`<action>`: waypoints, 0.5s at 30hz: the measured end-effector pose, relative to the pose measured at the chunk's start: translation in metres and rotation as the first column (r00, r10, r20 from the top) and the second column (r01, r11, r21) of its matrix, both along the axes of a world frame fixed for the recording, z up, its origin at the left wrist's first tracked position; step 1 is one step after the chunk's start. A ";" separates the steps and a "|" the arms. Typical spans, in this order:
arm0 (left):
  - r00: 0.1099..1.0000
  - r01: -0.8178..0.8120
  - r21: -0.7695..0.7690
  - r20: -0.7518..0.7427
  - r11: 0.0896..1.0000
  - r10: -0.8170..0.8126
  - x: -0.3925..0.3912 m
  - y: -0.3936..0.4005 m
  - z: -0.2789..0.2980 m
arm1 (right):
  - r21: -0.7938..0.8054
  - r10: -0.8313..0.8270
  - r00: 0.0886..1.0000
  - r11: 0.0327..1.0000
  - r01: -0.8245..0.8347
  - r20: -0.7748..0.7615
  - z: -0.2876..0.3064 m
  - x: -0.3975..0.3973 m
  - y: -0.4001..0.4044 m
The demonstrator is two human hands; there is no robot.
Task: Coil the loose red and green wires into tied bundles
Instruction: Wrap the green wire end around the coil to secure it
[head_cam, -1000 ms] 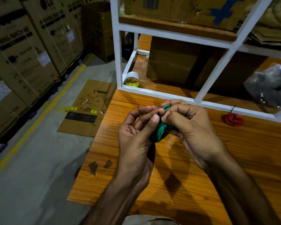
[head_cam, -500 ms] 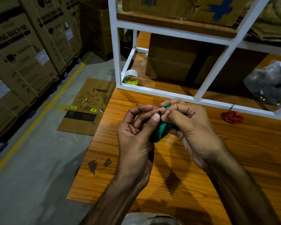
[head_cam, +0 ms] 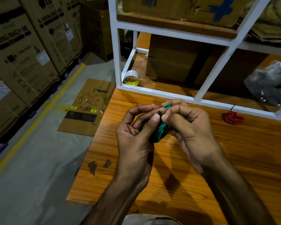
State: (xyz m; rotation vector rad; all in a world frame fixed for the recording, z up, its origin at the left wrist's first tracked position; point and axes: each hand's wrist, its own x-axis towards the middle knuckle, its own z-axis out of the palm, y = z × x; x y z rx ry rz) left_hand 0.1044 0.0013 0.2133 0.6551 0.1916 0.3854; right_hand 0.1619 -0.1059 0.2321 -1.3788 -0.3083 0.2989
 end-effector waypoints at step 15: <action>1.000 -0.012 0.086 0.029 0.996 0.009 0.000 0.004 -0.005 | -0.089 0.010 0.999 0.996 -0.006 0.050 0.004 -0.001 -0.004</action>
